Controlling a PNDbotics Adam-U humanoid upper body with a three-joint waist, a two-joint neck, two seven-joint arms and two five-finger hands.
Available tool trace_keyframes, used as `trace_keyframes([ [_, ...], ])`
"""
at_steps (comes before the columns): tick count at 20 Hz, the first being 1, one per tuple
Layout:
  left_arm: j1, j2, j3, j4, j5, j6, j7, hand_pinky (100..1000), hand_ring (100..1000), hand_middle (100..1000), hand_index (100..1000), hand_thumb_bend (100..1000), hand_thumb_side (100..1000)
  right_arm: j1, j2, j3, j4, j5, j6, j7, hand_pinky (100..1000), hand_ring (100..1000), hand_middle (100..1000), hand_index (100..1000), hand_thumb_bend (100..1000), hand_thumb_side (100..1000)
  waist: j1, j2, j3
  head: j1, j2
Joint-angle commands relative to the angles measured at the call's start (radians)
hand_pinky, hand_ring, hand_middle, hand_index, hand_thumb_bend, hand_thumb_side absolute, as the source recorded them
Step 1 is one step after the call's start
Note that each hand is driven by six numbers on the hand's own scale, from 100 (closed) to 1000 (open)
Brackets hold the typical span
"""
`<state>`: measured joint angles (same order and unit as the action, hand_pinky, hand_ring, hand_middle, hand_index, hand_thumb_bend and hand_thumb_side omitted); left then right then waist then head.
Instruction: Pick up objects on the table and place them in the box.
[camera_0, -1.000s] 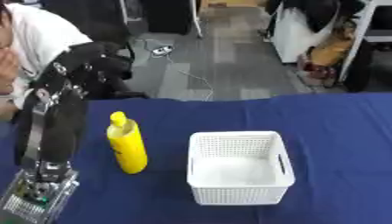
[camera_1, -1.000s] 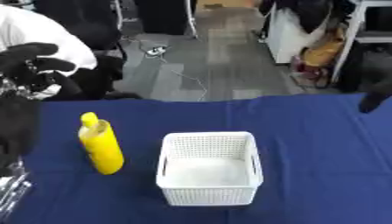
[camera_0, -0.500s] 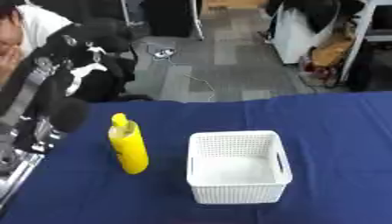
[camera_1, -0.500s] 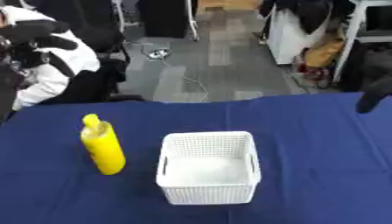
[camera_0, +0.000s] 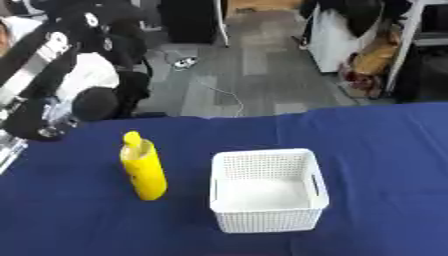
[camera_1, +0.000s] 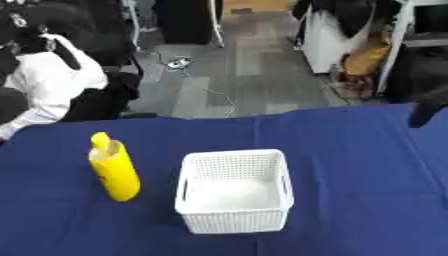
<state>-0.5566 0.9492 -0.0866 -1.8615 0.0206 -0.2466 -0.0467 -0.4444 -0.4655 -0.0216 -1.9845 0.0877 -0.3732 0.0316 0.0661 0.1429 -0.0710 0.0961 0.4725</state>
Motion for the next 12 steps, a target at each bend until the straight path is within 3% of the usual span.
trace_keyframes([
  [1, -0.03, 0.049, -0.001, 0.049, -0.006, -0.004, -0.052, 557, 773, 894, 960, 640, 870, -0.004, -0.016, -0.005, -0.016, 0.002, 0.004, 0.001, 421, 411, 474, 628, 282, 916, -0.002, -0.015, -0.001, 0.003, 0.002],
  [9, -0.084, 0.05, -0.018, 0.185, 0.027, 0.012, -0.189, 581, 815, 931, 978, 639, 920, -0.001, -0.017, -0.003, -0.016, 0.006, 0.009, 0.014, 424, 414, 476, 629, 289, 936, -0.003, -0.014, 0.0, 0.007, 0.003],
  [12, -0.107, 0.05, -0.027, 0.242, 0.022, 0.018, -0.231, 645, 850, 946, 991, 662, 933, 0.0, -0.017, -0.002, -0.016, 0.007, 0.011, 0.019, 425, 415, 476, 630, 289, 921, -0.003, -0.013, -0.001, 0.009, 0.003],
])
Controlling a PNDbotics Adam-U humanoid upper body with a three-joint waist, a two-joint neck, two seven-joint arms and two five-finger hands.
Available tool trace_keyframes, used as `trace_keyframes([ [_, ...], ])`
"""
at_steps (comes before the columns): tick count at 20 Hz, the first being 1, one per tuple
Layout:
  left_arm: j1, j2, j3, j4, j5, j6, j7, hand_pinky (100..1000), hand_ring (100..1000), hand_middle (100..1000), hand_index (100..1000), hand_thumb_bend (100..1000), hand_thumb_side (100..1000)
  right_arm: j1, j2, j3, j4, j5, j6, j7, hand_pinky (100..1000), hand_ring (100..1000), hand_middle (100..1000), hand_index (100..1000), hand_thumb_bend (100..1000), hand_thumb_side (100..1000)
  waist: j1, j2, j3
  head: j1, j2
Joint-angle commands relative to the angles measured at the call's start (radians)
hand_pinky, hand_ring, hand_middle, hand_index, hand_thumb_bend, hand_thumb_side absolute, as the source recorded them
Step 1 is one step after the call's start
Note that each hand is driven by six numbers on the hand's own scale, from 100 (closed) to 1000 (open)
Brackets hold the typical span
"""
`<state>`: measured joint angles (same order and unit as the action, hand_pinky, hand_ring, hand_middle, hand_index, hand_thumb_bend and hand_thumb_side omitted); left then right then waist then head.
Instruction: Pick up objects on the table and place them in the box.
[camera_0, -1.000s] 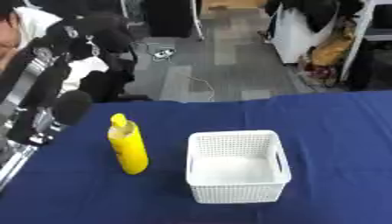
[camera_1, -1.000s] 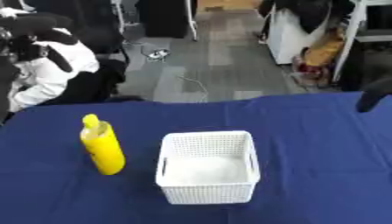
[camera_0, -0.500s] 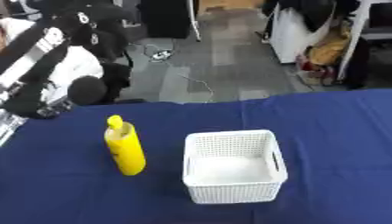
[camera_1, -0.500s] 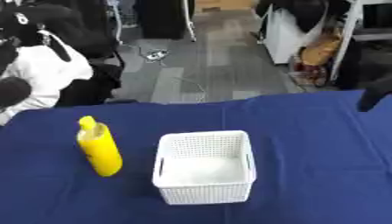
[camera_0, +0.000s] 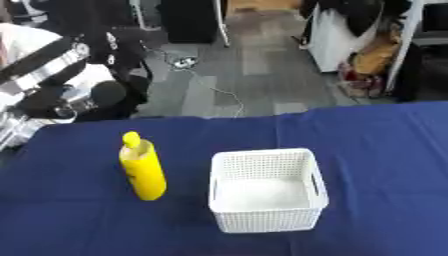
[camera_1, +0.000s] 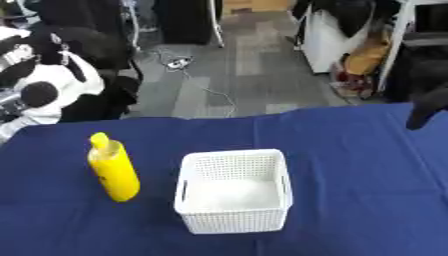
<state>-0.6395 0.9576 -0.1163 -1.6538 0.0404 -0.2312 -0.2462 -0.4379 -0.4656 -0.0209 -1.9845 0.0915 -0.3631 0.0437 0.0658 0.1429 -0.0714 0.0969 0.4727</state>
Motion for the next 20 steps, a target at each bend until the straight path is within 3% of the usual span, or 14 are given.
trace_keyframes([
  [1, -0.033, 0.042, -0.001, 0.053, -0.004, 0.004, -0.051, 664, 857, 952, 993, 676, 934, -0.006, -0.017, -0.002, -0.016, 0.004, 0.001, 0.009, 426, 415, 476, 630, 288, 921, -0.003, -0.013, -0.001, 0.01, 0.003],
  [10, -0.096, 0.024, -0.016, 0.199, 0.003, -0.009, -0.222, 665, 865, 959, 995, 748, 920, -0.008, -0.015, -0.001, -0.016, 0.0, 0.001, 0.019, 427, 416, 477, 631, 286, 919, -0.004, -0.009, -0.003, 0.014, 0.005],
  [14, -0.109, 0.018, -0.008, 0.261, 0.035, -0.022, -0.264, 670, 868, 970, 994, 772, 903, -0.009, -0.014, -0.003, -0.016, -0.002, 0.0, 0.02, 427, 416, 477, 631, 284, 918, -0.006, -0.007, -0.004, 0.011, 0.003],
  [20, -0.117, 0.016, -0.005, 0.317, 0.001, -0.039, -0.323, 679, 875, 985, 1000, 802, 886, -0.008, -0.014, -0.003, -0.016, -0.002, 0.0, 0.024, 428, 416, 478, 631, 285, 919, -0.011, -0.002, -0.005, 0.007, -0.003],
])
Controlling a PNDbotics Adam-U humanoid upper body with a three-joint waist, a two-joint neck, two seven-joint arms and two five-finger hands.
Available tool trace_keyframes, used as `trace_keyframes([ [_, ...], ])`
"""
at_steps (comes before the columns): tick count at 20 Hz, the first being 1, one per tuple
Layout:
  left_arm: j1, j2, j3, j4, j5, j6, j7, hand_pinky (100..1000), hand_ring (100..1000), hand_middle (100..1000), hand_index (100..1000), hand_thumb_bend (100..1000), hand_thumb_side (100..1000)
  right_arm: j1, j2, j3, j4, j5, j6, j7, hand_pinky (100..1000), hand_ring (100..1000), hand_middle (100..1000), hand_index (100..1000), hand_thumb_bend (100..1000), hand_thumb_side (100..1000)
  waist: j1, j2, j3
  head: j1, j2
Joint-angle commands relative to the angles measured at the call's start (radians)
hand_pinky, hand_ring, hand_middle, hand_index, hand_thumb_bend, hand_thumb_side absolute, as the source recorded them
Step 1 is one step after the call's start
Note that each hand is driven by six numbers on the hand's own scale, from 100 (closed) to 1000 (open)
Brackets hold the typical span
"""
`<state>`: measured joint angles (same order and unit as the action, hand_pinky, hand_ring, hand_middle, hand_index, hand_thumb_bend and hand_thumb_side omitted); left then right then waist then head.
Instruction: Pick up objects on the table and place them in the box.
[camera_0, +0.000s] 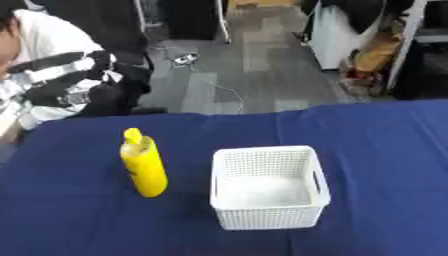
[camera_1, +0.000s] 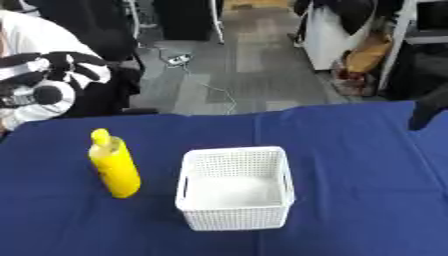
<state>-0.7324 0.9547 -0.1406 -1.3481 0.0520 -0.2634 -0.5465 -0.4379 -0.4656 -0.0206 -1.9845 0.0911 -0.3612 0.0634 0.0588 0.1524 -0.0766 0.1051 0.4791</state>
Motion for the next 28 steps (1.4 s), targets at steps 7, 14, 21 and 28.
trace_keyframes([
  [7, -0.037, 0.021, 0.02, 0.037, -0.018, -0.007, -0.06, 677, 874, 991, 1000, 794, 885, -0.011, -0.01, -0.007, -0.016, -0.004, -0.003, 0.006, 428, 417, 478, 633, 285, 917, -0.014, 0.002, -0.003, -0.008, -0.038],
  [14, -0.049, 0.024, 0.022, 0.062, -0.026, -0.011, -0.073, 680, 891, 1000, 1000, 782, 890, -0.015, -0.006, -0.008, -0.016, -0.004, -0.006, 0.01, 429, 417, 478, 634, 286, 917, -0.021, 0.017, -0.011, -0.007, -0.054],
  [21, -0.061, 0.021, 0.026, 0.092, -0.034, -0.022, -0.082, 682, 901, 1000, 1000, 786, 873, -0.022, -0.003, -0.008, -0.016, -0.006, -0.007, 0.014, 429, 418, 479, 634, 285, 915, -0.024, 0.028, -0.017, -0.008, -0.066],
  [28, -0.069, 0.02, 0.023, 0.109, -0.062, -0.05, -0.095, 691, 897, 1000, 1000, 799, 795, -0.026, -0.002, -0.008, -0.016, -0.007, -0.008, 0.017, 430, 418, 479, 634, 285, 914, -0.025, 0.035, -0.022, -0.005, -0.067],
])
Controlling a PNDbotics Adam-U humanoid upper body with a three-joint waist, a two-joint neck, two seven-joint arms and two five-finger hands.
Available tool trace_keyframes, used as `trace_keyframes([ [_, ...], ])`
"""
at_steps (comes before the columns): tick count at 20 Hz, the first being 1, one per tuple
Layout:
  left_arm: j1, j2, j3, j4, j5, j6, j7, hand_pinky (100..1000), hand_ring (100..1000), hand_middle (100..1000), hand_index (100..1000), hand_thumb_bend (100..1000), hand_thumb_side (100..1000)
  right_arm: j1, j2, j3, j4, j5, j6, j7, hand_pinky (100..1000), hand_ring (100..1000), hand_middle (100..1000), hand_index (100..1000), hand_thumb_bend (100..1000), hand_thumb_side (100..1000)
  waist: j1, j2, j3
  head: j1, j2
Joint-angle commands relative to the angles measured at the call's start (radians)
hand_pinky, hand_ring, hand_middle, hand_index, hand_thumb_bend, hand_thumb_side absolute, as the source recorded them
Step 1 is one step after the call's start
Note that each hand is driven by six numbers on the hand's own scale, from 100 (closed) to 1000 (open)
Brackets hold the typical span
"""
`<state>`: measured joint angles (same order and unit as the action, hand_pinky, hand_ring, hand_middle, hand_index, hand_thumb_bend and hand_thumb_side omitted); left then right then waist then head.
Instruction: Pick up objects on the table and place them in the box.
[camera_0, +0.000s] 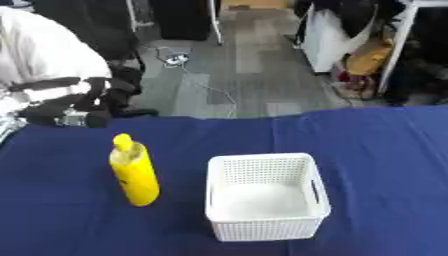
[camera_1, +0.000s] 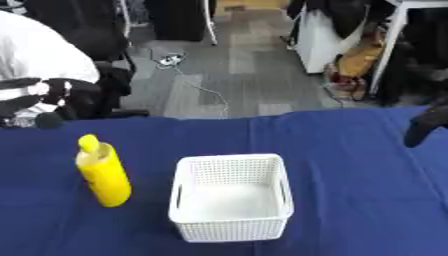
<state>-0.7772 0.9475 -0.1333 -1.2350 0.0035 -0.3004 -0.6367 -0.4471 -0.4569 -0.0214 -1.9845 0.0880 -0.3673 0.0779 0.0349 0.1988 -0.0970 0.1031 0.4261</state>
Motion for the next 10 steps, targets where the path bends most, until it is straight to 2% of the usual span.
trace_keyframes([
  [1, -0.024, 0.028, 0.016, -0.003, -0.02, -0.018, -0.007, 695, 899, 1000, 1000, 801, 785, -0.017, -0.01, -0.007, -0.016, -0.004, -0.002, 0.003, 430, 418, 479, 634, 285, 912, -0.001, -0.01, -0.002, -0.003, -0.013],
  [6, -0.027, 0.03, 0.015, 0.005, -0.067, -0.028, -0.023, 707, 901, 1000, 1000, 813, 797, -0.017, -0.011, -0.006, -0.016, -0.003, -0.001, 0.008, 430, 418, 480, 635, 286, 914, -0.002, -0.006, -0.002, -0.006, -0.013],
  [9, -0.029, 0.029, 0.013, 0.008, -0.103, -0.027, -0.037, 723, 904, 1000, 1000, 828, 813, -0.017, -0.011, -0.005, -0.016, -0.004, -0.001, 0.011, 431, 418, 480, 635, 286, 914, -0.003, -0.005, -0.002, -0.013, -0.029],
  [10, -0.03, 0.03, 0.012, 0.01, -0.121, -0.024, -0.042, 726, 903, 1000, 1000, 831, 820, -0.017, -0.011, -0.005, -0.016, -0.004, -0.001, 0.012, 431, 418, 480, 635, 286, 914, -0.003, -0.005, -0.002, -0.015, -0.043],
])
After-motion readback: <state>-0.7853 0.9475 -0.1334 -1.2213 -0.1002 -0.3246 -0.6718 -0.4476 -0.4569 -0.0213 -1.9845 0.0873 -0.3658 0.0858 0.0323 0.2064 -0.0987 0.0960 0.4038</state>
